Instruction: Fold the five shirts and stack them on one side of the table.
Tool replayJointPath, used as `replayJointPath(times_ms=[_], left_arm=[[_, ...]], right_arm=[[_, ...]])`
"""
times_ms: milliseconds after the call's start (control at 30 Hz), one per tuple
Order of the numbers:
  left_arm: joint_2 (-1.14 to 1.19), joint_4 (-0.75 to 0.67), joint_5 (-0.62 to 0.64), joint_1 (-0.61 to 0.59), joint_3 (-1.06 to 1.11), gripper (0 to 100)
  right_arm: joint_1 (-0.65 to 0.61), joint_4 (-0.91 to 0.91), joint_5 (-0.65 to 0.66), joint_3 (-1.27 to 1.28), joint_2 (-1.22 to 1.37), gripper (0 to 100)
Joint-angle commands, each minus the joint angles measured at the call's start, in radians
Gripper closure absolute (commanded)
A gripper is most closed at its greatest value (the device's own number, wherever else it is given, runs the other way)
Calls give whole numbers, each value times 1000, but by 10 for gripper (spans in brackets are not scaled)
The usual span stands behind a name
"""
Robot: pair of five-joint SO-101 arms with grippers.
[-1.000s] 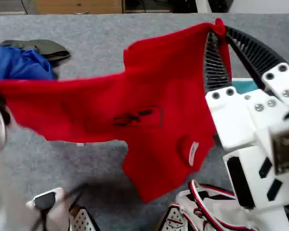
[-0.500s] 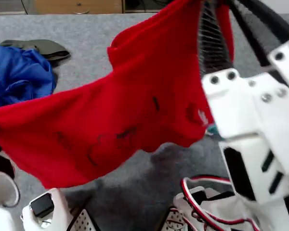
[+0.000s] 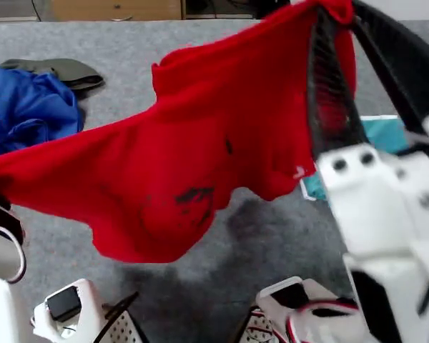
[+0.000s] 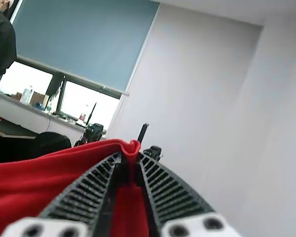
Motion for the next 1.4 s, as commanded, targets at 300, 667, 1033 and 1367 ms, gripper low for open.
replayJointPath(times_ms=[300, 667, 1033, 1367], left_arm=[[-27, 14, 0, 0, -183, 981], [2, -230, 6, 9, 252, 981], [286, -959, 57, 150, 802, 981], [960, -1066, 94, 175, 328, 981]], right_arm=[[-4, 55, 9, 7, -122, 995], [107, 38, 5, 240, 70, 995], [188, -477, 5, 573, 423, 995], [189, -643, 9, 522, 753, 995]])
